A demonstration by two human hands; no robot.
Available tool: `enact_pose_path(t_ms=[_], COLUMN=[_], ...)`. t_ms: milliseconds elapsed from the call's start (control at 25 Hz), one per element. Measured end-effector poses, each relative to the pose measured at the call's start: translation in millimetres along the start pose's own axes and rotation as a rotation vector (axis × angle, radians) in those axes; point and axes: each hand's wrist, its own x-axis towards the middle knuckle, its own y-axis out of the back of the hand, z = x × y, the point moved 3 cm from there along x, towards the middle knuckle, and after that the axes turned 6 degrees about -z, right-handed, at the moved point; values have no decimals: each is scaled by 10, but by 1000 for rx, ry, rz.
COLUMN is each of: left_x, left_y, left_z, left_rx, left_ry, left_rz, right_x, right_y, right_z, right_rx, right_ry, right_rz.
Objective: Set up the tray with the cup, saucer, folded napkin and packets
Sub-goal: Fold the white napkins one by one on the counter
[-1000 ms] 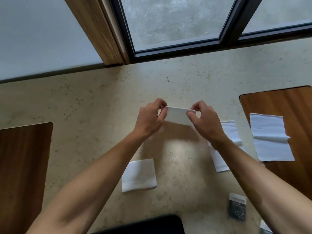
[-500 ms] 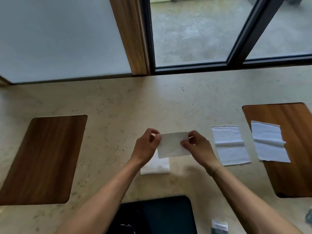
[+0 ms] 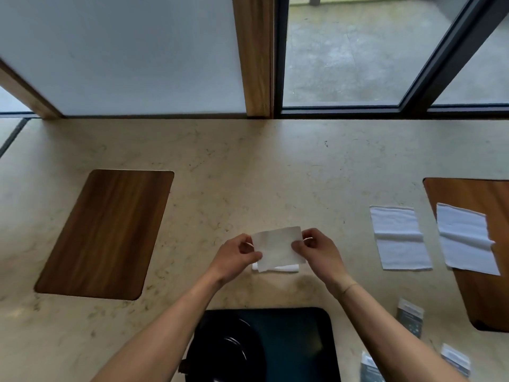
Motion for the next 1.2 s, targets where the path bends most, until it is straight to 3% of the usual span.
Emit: enact_pose_path(t_ms=[160,520,920,1200], left_x=[39,107,140,155], left_y=[-17,-69,-94,-152], left_z=[-52,-154,-243,-267], left_rx=[-12,289,340,407], left_ry=[-2,11,-60,-27], left_rz=[-27,30,138,134], right_x=[22,111,171,177], right_y=[-12,-170,-184,-176], right_z=[89,277,356,367], right_rx=[-15,-548,-528,-656], right_ry=[-19,9,54,65], right_rz=[13,47,112,128])
